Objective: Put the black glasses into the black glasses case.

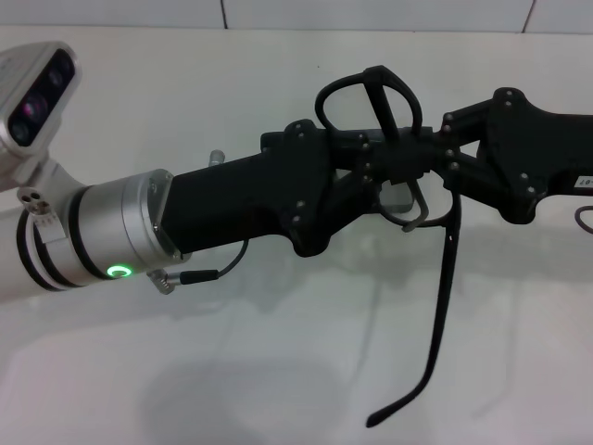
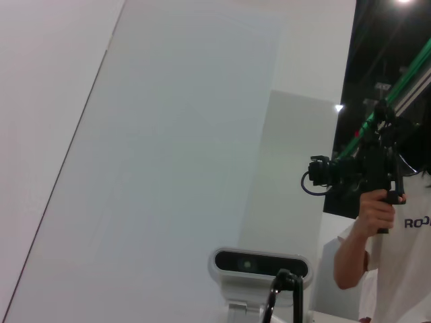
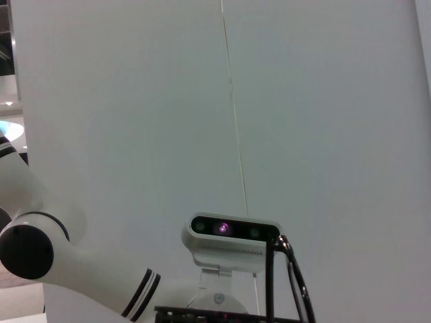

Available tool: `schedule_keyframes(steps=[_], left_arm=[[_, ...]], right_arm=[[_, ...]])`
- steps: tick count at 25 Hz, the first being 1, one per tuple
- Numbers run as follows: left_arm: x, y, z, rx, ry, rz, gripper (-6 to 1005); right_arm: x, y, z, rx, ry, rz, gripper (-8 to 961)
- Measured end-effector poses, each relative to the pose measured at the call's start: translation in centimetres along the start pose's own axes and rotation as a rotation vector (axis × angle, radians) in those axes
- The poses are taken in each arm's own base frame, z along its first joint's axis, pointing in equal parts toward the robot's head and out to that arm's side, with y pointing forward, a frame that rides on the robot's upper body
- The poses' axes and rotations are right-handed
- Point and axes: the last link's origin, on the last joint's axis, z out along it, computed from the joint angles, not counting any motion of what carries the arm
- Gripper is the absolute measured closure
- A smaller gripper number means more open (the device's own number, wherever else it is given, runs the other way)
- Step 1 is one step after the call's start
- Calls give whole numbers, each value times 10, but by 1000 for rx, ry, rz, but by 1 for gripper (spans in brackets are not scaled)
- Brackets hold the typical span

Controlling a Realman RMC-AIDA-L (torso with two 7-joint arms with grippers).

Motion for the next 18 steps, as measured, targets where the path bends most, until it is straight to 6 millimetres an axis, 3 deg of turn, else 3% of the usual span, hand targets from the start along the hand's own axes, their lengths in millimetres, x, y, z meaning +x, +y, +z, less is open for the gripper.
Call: schedule_keyframes(steps=[7, 14, 18], left_arm=[[1, 2, -1, -14, 5, 0, 960], [6, 12, -7, -73, 26, 6, 961], [2, 12, -9, -77, -8, -3, 961]], right_arm=[[1, -2, -3, 26, -3, -10, 894], [-4, -3, -20, 84, -43, -32, 896], [-21, 5, -34, 85, -180, -98, 895]])
